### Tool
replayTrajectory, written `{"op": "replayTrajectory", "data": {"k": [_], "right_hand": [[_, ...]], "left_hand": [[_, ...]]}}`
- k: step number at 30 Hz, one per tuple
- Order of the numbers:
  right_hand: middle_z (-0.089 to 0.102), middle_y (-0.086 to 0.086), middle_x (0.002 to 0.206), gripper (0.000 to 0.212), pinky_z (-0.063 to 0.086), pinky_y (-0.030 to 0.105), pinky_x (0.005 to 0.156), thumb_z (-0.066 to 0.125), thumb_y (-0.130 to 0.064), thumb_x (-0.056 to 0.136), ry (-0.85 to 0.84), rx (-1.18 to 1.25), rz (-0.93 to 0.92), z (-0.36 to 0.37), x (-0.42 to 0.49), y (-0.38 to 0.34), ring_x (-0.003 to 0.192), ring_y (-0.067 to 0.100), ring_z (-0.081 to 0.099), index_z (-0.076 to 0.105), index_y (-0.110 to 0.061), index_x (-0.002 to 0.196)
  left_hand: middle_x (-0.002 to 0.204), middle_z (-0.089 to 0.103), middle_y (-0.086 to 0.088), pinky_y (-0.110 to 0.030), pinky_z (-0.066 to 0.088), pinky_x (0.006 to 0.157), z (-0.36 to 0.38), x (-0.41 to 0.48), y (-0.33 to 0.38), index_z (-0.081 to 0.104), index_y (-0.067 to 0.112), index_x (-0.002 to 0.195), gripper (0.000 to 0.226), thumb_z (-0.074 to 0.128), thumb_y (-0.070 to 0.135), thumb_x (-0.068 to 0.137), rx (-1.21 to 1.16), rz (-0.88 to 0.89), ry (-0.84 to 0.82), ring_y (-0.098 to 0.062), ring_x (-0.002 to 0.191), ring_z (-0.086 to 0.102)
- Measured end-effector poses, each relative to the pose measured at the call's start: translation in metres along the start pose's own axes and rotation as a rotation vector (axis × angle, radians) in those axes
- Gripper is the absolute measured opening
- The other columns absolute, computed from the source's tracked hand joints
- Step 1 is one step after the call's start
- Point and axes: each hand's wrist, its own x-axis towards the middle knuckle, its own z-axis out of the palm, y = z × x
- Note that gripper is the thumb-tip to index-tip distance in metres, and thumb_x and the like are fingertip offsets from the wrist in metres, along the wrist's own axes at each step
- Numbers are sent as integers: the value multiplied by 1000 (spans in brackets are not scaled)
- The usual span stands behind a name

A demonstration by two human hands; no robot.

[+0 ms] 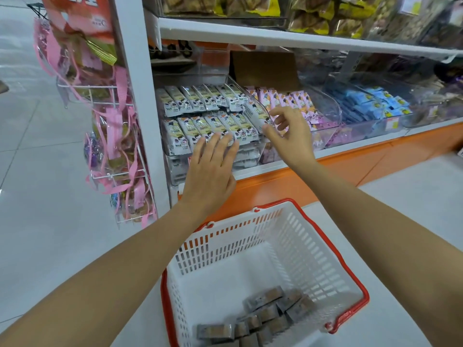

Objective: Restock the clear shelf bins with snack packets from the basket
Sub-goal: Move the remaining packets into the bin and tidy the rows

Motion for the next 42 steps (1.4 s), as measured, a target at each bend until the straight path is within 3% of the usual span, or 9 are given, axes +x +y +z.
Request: {"op": "replayTrajectory", "data": {"k": [4,8,12,16,22,28,34,37,42], "right_hand": [[55,-1,88,13,39,15,67,63,-20,92,29,66,-59,1,-49,13,80,9,52,62,-13,103],[56,-1,86,13,40,16,66,67,-17,89,-141,72,11,20,-107,46,76,10,52,63,-12,101],[61,-3,89,18,47,25,67,71,-22,87,-385,-5,98,48,-166,85,76,11,56,67,-15,104],[63,-5,90,19,46,22,70,72,-27,87,-627,-47,228,73,-213,118,74,8,56,67,-18,104],[60,-6,97,30,50,28,78,70,-40,86,-1058,-214,386,101,-263,165,82,11,57,63,-23,110],[55,4,120,46,45,29,80,64,-48,89,-1287,-531,491,111,-291,197,102,21,56,53,-20,123],[51,9,126,56,46,30,84,67,-49,85,-1304,-590,583,114,-299,201,108,25,56,50,-16,127],[52,9,125,51,42,27,79,70,-44,86,-1313,-536,655,115,-298,199,103,23,54,51,-15,124],[56,2,111,54,42,24,79,78,-46,77,-1242,-408,728,112,-297,191,102,20,56,59,-16,117]], "left_hand": [[129,55,-12,-45,30,110,17,-20,16,53,9,130,49,61,16,82,-116,150,16,-30,122,46],[137,54,-11,-44,33,111,44,-52,21,54,12,134,52,65,23,85,-83,158,-208,-29,128,47],[164,9,-9,-43,4,123,72,-85,18,14,18,156,63,38,37,101,-10,151,-593,-26,150,10],[165,-1,-4,-40,-9,118,101,-114,20,0,18,157,73,40,42,101,-5,112,-701,-24,152,2],[165,-6,-6,-48,-7,122,126,-138,26,-7,12,156,77,41,38,101,-24,78,-661,-27,151,-8],[162,18,-10,-50,7,122,139,-150,22,17,9,155,79,56,34,92,11,102,-550,-29,150,15],[163,14,-9,-49,3,122,143,-153,26,12,10,156,80,54,36,93,51,87,-536,-28,150,12],[164,8,-8,-48,0,122,141,-152,25,6,10,156,80,51,37,95,55,84,-546,-28,151,8],[165,0,-8,-48,-3,122,138,-151,27,-3,11,156,81,47,37,98,42,79,-571,-27,152,1]]}}
